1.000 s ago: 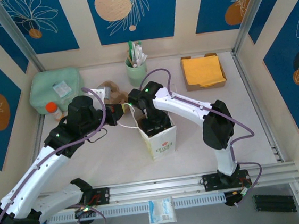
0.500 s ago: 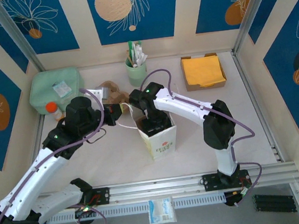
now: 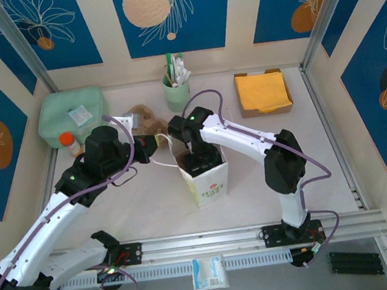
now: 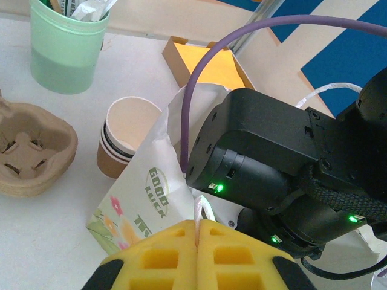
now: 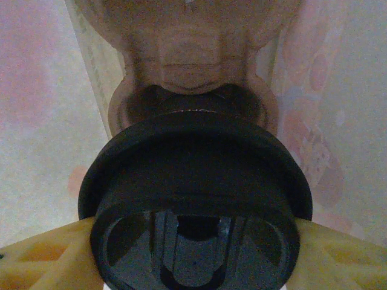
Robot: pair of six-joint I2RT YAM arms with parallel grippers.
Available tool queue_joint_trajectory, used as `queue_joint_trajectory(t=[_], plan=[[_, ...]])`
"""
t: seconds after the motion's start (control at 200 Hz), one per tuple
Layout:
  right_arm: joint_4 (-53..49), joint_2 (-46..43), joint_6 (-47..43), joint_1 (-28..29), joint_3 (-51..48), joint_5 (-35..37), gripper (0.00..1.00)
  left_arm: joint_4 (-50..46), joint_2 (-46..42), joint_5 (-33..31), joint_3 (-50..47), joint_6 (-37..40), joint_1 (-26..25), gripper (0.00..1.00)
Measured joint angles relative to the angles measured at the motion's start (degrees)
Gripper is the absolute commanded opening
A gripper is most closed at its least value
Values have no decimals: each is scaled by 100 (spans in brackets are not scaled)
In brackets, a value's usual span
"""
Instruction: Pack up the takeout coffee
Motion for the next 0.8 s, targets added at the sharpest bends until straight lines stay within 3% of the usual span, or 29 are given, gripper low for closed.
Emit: queue_joint_trajectory(t=[0.8], plan=[[184, -142, 9, -87, -243, -87, 65, 7, 4, 2, 0, 0, 0, 0]])
